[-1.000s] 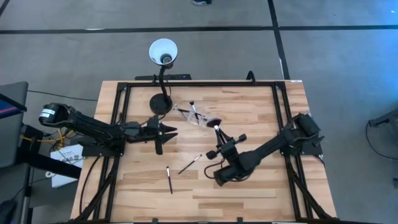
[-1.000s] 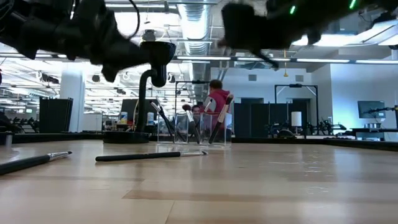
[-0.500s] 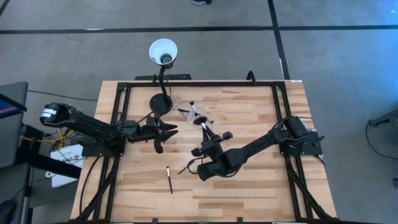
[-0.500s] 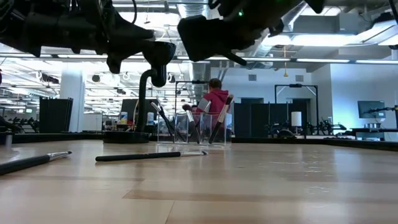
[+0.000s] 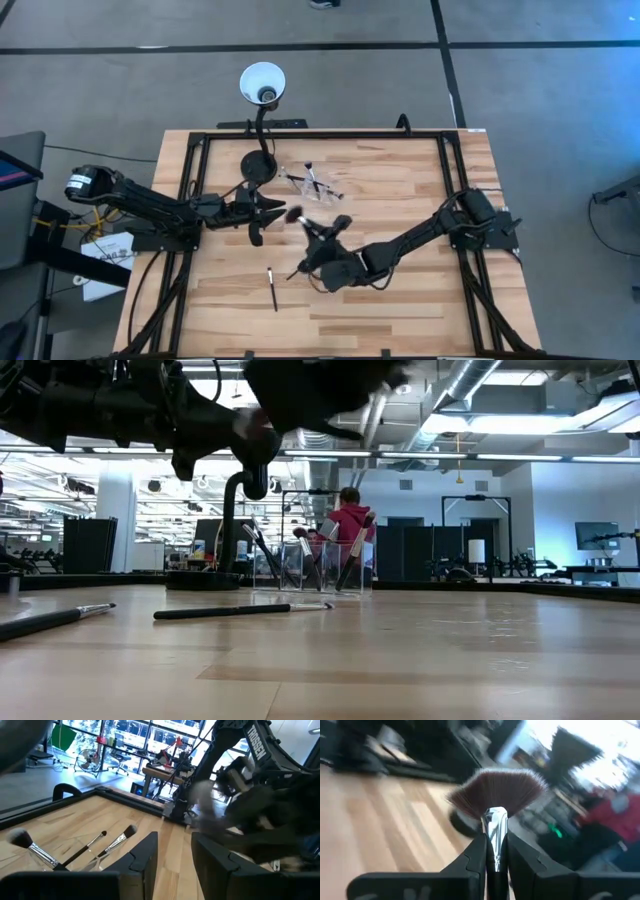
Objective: Sort items
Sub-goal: Put the highlighter brush into the left section of the transparent organizer
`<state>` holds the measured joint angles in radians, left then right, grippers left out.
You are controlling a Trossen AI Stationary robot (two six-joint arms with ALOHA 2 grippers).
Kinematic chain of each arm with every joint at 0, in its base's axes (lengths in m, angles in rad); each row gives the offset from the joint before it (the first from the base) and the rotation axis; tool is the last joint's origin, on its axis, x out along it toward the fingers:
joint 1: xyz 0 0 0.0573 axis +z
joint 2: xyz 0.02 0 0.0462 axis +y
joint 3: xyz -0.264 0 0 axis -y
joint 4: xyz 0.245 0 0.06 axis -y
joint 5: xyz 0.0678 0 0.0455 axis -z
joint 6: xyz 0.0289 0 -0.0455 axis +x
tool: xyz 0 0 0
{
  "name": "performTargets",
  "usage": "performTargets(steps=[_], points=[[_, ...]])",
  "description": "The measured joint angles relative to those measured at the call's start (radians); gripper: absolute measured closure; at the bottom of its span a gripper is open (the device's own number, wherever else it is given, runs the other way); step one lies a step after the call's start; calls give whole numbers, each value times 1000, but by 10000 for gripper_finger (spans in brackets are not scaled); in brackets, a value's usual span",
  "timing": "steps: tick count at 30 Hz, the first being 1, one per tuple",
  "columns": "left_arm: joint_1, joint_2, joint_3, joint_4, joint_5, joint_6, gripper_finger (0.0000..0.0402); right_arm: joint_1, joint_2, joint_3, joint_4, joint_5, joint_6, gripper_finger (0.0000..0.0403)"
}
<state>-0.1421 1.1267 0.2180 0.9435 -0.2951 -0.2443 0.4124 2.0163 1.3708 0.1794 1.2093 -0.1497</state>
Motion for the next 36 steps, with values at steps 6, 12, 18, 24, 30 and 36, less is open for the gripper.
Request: performTargets(steps=[6,12,18,24,30,36], points=[[-4,0,0,0,0,0,286,40,-54,-1,234,40,-362,356],[-4,-1,0,0,0,2,286,103,-202,-46,223,6,-453,356],[-4,-1,0,0,0,3,286,96,-368,-269,324,-325,-369,356],[-4,-1,-1,30,58,3,286,-34,-333,-518,903,-484,-335,356],[-4,-1,-1,112,130,64,286,-146,-158,-517,1104,-692,-193,355],[-4,-1,-1,113,130,95,286,-167,-40,-429,1115,-626,-273,355]])
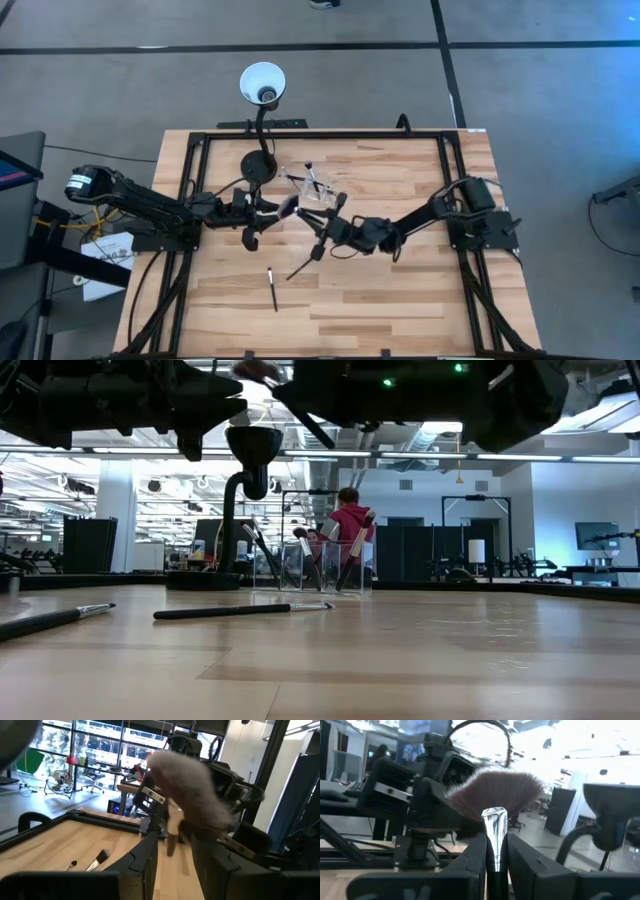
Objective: Sort items
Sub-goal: Put the highlighter brush into the left section of the transparent organizer
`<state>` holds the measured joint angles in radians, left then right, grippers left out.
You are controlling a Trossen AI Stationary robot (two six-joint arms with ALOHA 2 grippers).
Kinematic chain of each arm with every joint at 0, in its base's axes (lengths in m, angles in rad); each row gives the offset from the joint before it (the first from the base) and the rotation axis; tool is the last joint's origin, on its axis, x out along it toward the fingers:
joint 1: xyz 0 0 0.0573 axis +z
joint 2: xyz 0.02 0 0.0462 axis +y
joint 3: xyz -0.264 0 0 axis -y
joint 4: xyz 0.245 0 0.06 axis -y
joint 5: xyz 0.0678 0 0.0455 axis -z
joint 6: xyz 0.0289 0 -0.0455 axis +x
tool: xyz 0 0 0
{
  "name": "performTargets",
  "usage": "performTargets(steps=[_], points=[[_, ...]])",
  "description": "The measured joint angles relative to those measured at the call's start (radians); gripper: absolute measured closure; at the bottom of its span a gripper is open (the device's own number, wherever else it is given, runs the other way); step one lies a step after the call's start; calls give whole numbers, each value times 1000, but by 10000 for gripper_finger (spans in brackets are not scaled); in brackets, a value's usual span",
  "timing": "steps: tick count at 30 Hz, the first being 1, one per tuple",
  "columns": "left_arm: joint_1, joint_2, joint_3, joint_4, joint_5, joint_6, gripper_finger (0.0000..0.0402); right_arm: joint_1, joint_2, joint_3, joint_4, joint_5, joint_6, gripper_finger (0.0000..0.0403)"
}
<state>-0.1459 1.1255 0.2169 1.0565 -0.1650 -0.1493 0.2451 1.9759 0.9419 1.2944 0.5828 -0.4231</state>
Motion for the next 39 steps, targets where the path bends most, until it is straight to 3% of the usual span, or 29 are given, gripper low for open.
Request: performTargets(steps=[5,12,16,25,39], points=[[0,0,0,0,-1,17,286,1,51,74,-7,6,-72,355],[0,0,0,0,-2,18,286,-5,60,137,-22,154,-161,355],[0,0,0,19,-2,38,286,-12,59,152,-56,142,-123,355],[2,3,9,61,-2,48,286,-48,56,158,-100,-4,-10,355],[1,3,10,68,-60,98,286,-64,52,179,-173,-19,7,355]])
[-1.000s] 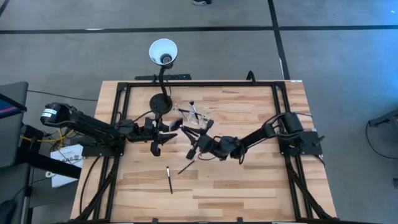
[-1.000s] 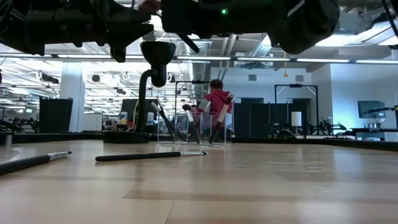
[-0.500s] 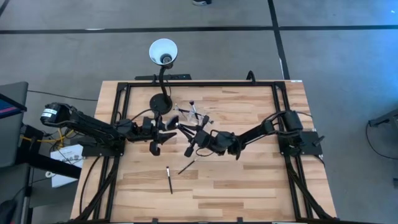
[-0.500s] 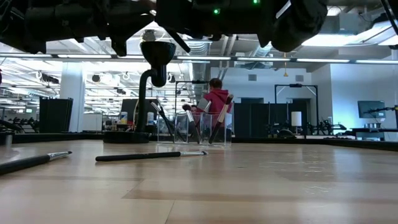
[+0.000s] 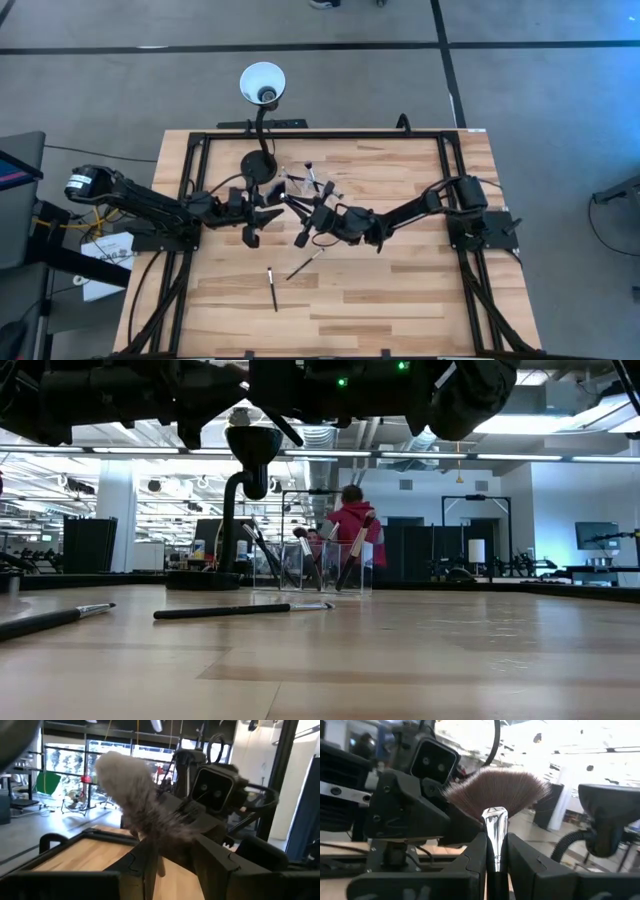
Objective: Sort items
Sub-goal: Put the highlighter brush into the left section of the transparent organizer
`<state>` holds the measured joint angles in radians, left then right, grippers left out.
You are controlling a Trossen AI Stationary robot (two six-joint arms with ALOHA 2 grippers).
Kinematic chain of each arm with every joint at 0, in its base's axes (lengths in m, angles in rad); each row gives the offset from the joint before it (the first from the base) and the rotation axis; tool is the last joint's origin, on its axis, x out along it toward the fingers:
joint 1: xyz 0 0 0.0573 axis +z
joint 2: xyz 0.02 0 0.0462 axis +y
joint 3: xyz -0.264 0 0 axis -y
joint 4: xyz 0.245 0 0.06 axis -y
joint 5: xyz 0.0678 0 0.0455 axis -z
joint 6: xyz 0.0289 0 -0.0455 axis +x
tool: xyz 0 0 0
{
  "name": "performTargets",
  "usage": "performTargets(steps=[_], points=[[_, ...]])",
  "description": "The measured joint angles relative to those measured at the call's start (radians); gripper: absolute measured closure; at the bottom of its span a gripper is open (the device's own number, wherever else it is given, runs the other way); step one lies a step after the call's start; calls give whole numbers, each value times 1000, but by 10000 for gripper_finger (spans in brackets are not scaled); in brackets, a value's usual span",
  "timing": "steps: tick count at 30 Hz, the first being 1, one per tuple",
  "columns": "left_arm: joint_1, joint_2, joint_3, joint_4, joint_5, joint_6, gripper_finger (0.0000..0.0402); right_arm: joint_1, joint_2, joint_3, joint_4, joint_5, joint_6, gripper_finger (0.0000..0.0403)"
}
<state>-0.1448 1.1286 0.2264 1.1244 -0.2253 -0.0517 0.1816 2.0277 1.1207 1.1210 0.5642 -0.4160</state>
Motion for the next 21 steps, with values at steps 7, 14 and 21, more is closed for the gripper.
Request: performTargets(steps=[7,14,21], points=[[0,3,1,-10,-9,2,286,21,4,4,-8,96,-117,356],[0,1,6,0,-31,-3,286,70,9,0,31,240,-318,356],[1,1,4,-7,-33,-35,286,65,7,0,91,237,-319,356]])
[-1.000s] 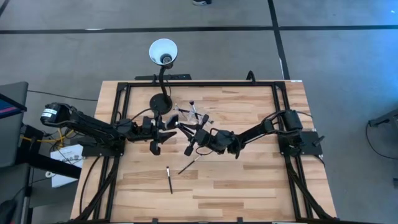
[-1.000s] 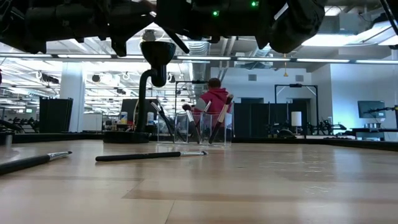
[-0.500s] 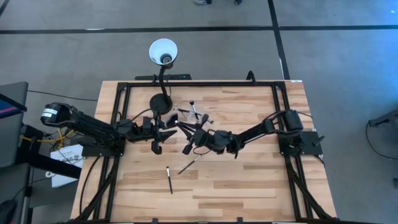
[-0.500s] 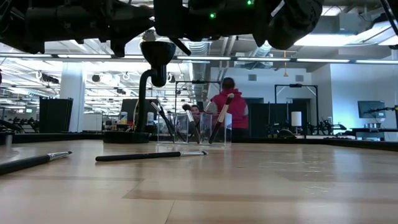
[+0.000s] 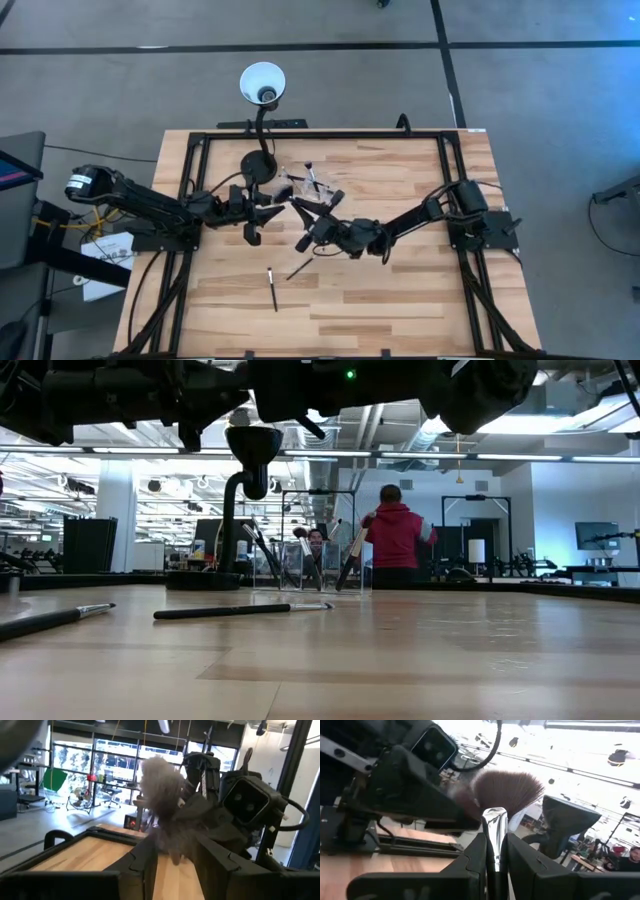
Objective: Sort items
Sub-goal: Put the highlighter brush into the left section of the transparent organizer
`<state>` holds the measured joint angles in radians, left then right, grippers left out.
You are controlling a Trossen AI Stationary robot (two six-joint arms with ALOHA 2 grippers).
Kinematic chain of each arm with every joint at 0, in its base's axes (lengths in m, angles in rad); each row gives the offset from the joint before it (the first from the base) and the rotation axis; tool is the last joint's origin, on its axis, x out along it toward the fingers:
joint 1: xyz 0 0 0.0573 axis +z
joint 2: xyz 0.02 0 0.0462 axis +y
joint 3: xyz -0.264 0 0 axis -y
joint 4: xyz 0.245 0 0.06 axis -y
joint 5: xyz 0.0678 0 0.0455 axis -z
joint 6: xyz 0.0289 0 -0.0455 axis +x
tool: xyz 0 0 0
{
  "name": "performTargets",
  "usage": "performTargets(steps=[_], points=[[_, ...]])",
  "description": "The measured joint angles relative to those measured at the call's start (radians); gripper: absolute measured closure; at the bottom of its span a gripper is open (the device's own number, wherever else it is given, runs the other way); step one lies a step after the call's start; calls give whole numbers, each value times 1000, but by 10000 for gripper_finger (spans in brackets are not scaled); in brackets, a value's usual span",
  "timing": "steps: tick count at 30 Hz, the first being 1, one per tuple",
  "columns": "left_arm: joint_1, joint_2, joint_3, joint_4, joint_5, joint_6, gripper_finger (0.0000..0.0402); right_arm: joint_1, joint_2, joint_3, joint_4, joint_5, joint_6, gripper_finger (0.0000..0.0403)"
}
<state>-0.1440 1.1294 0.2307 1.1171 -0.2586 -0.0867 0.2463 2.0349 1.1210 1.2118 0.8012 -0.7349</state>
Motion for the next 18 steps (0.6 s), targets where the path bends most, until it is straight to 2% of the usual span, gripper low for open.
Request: performTargets(steps=[4,8,12,18], points=[[-16,0,0,-2,2,-8,286,-18,1,0,109,36,-60,356],[-28,0,-1,-1,2,-2,286,-20,-2,0,165,-1,-58,356],[-21,0,-1,16,-25,19,286,-18,-2,0,98,-105,50,356],[-19,0,-2,47,-17,101,286,-41,-1,0,-10,-121,188,356]])
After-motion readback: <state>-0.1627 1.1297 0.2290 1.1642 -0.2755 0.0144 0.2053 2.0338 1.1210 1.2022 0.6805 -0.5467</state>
